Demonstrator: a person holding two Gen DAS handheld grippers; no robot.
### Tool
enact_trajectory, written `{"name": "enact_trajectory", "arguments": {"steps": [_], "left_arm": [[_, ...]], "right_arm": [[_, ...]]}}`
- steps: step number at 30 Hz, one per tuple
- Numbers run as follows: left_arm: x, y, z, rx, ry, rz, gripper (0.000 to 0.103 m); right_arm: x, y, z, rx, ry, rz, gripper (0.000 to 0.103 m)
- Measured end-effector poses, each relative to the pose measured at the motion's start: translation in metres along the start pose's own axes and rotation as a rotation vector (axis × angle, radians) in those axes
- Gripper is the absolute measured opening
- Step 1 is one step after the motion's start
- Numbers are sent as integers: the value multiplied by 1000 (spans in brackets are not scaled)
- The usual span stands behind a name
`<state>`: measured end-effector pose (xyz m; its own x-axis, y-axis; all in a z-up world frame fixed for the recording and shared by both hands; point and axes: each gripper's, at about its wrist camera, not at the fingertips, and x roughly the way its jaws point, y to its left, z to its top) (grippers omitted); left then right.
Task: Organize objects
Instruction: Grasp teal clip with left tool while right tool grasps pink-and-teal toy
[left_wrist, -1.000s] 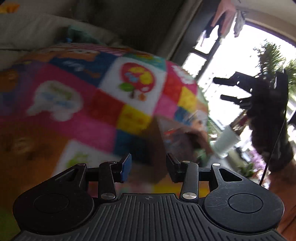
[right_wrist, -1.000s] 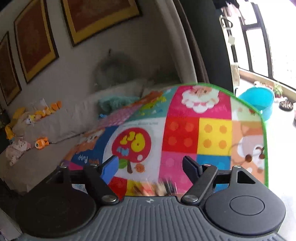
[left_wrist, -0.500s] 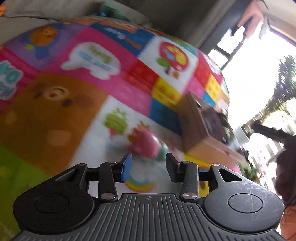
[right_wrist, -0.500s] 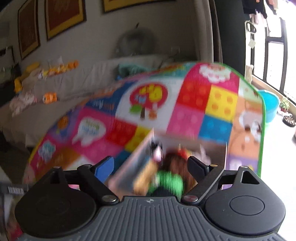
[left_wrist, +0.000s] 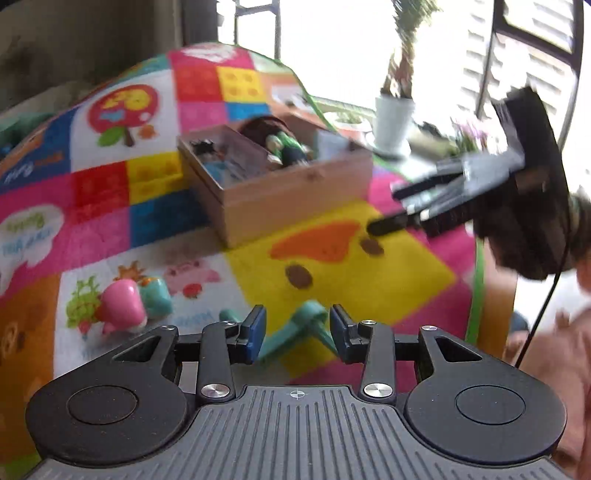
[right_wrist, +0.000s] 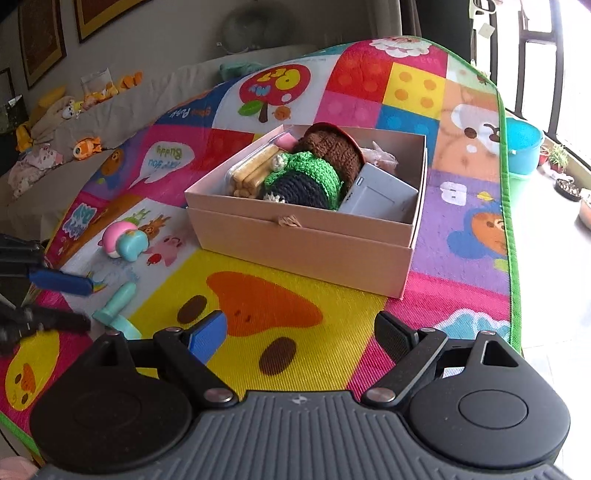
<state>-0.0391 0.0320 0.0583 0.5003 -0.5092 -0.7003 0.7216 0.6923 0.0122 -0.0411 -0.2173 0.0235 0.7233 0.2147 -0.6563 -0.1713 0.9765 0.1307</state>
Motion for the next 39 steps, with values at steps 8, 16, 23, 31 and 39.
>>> {"name": "enact_trajectory", "arguments": {"steps": [8,16,23,31,39], "left_arm": [[24,6,7,124,104,37,42],[63,8,22,14,157,40,22],[39,24,1,-247,114,88,14],[-18,68,-52,-527,68,329,15],[-36,80,-73,-613,8,340,15]], "right_arm": [[1,0,-9,7,0,34,89],[-3,-8,-15,25,-8,17,89],[-3,-1,-13,13,-10,29,89],[25,65,16,-138,-17,141,89],[83,152,58,-265,29,251,89]]}}
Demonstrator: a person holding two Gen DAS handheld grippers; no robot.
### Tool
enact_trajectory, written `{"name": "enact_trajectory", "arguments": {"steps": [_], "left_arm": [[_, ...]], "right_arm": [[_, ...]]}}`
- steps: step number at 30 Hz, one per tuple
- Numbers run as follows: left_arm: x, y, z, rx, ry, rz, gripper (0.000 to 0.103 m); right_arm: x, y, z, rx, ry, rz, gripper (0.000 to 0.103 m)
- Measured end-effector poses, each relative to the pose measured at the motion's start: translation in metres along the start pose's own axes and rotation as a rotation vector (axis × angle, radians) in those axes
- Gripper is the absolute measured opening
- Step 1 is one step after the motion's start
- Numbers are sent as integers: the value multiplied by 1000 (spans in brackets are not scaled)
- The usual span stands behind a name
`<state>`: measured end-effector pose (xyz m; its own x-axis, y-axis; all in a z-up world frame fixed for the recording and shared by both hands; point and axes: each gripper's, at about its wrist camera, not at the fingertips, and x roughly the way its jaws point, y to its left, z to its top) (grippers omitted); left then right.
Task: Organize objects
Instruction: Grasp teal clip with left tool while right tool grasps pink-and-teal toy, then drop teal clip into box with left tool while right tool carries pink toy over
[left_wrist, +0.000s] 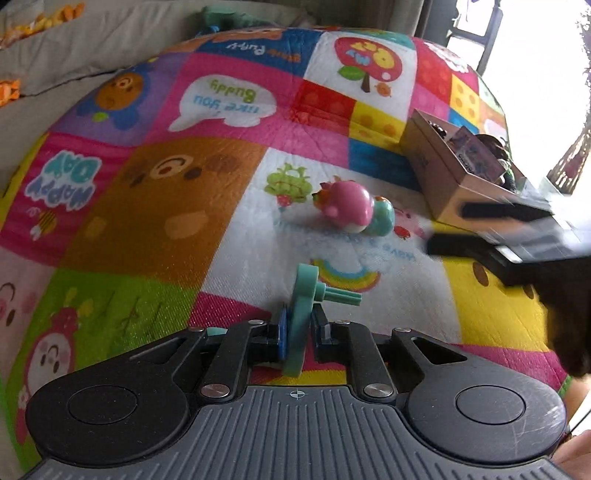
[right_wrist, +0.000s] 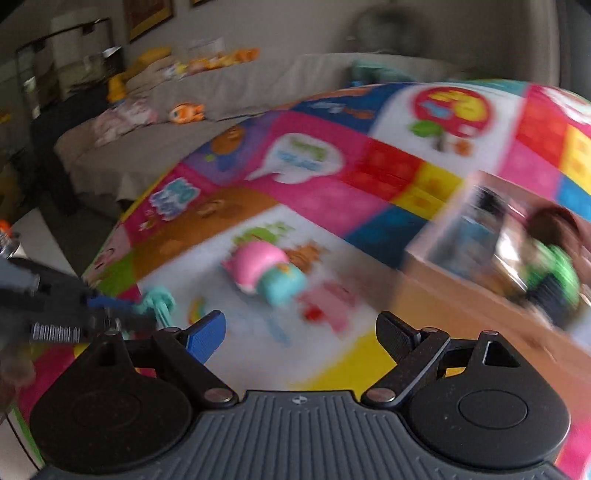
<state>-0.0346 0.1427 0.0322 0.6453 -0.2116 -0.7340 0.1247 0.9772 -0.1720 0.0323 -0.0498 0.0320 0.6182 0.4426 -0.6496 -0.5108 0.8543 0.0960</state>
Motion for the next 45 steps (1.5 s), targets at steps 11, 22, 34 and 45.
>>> {"name": "enact_trajectory", "arguments": {"steps": [11,22,34,45], "left_arm": [[-2,1,-9,6,-37,-19,16],[-10,-39,-11,99,12,-140,14],[-36,-167,129,279,-164,-293,14],[70,-235,251,90,-83,-308,16]], "right_arm": [[60,4,28,108,110,15,57],[-105,-33,-44,83,-12,6,55],[-229,-114,-93,246,-320,-239,55],[-230,-155,-136,372,-346,-231,55]]}}
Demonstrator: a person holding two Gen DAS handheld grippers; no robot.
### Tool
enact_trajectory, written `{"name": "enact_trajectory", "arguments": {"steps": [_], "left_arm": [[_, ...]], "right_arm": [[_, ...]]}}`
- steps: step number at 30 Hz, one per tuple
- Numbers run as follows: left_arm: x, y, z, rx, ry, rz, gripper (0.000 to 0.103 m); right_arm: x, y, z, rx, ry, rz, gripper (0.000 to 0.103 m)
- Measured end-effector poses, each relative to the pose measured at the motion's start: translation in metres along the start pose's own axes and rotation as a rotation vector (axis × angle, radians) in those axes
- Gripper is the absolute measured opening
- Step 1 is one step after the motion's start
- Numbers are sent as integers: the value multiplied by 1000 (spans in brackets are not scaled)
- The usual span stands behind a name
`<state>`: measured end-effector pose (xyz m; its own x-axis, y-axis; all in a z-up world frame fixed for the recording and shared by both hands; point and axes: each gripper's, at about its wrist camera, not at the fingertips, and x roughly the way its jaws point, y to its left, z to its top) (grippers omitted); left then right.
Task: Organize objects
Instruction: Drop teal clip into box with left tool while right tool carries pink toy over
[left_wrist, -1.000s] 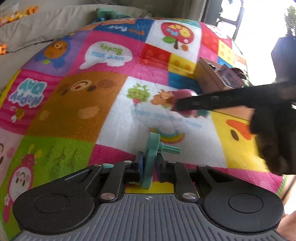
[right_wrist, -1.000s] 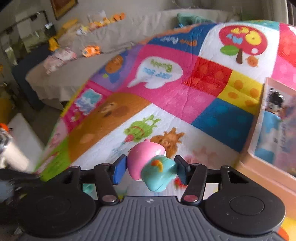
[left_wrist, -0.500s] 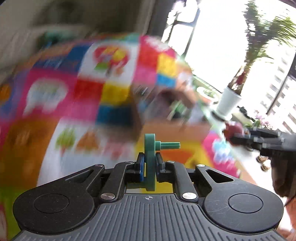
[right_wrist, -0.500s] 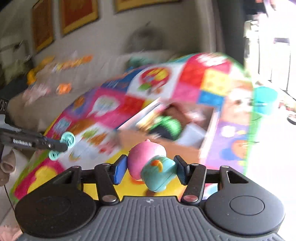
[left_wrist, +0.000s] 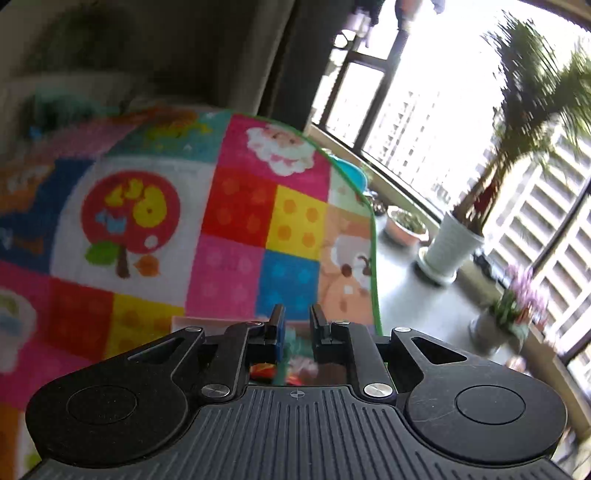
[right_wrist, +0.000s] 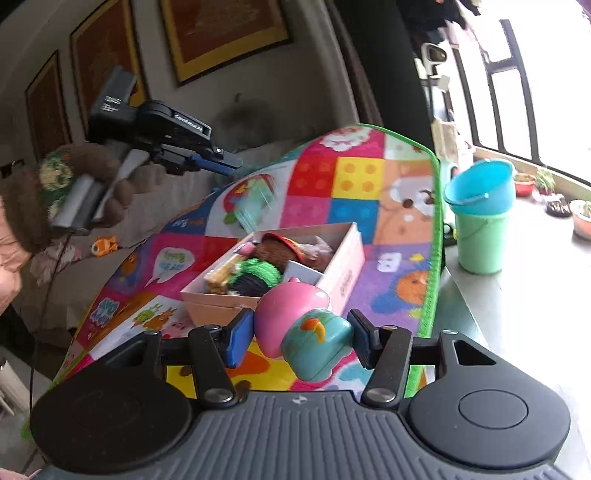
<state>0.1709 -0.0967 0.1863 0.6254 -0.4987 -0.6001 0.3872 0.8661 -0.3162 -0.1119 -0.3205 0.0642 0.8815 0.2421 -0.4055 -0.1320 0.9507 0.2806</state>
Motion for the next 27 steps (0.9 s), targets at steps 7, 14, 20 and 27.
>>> {"name": "enact_trajectory", "arguments": {"steps": [7,14,20,27], "left_arm": [[-6,21,-33,35,35,48,16],[-51,49,-110,54,94,-24,16],[-74,70,-135,32,77,-26,16],[-79,102,-147,-58,39,-74,16]], "right_arm": [[4,-16,0,53,8,-16,55],[17,-3,40,44,2,-9,55],[64,12,134,127,-16,18,56],[180,-18,158,597,230,8,58]]}}
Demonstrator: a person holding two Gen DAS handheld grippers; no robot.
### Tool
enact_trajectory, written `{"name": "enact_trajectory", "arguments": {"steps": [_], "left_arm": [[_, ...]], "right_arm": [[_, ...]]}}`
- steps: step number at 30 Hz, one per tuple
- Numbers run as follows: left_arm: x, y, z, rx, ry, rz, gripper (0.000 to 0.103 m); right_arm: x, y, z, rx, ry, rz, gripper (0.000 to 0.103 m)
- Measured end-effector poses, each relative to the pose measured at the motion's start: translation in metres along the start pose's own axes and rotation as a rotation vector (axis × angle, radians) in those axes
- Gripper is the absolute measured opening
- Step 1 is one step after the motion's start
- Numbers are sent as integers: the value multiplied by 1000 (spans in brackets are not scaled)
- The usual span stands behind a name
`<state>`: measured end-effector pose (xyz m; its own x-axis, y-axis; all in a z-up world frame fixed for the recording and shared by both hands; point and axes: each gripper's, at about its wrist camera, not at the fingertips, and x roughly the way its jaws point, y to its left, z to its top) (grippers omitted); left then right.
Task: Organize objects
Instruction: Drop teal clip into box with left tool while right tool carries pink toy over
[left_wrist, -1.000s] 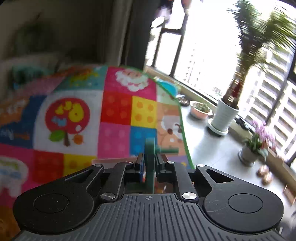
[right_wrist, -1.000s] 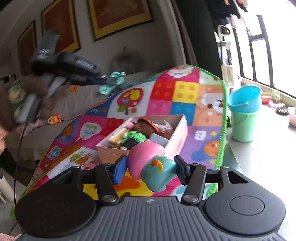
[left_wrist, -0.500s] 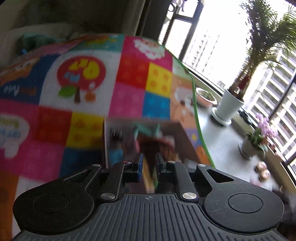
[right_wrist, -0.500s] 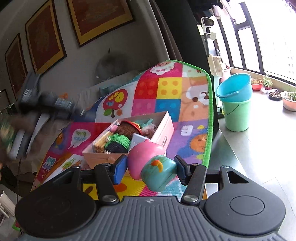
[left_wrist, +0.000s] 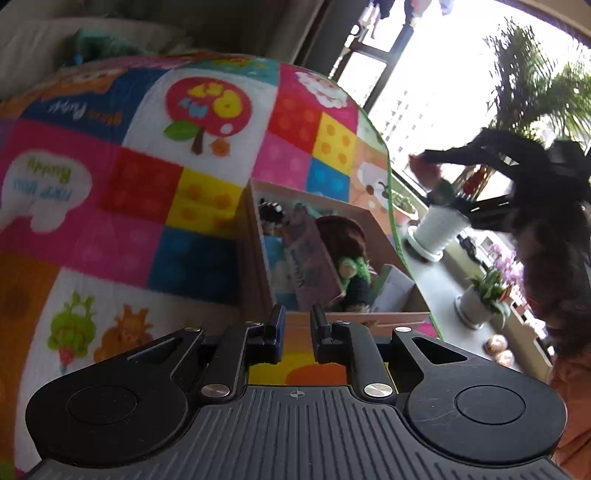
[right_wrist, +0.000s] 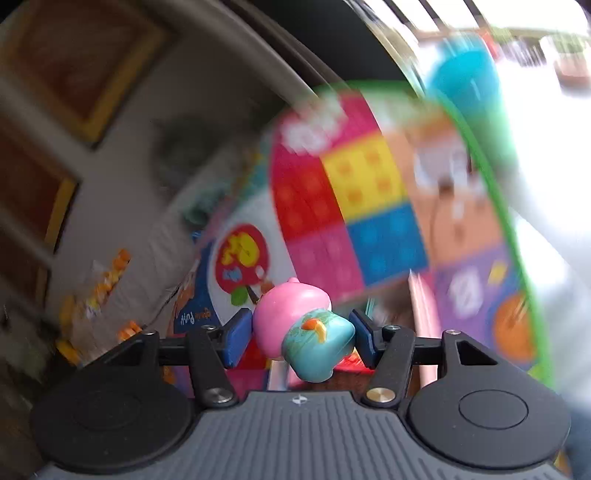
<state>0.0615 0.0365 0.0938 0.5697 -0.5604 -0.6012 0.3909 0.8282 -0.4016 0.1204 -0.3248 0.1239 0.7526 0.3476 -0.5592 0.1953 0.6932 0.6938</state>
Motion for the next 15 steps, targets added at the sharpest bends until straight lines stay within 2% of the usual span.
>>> {"name": "enact_trajectory", "arguments": {"steps": [4,8,11,15], "left_arm": [[-1,26,-14,-57,1,-17,16],[4,42,-19,-101,-3,-11,16],[6,43,-15,-122,-24,-32,16],[12,27,-2,-89,-42,-41,16]], "right_arm": [[19,-7,-10,-42,-41,-133,62],[11,-11,-17,-97,-52,-142,66],[-9,-4,-33,-254,-96,-165,66],[-35,-3,-76,-531,-115,-221,70]]}}
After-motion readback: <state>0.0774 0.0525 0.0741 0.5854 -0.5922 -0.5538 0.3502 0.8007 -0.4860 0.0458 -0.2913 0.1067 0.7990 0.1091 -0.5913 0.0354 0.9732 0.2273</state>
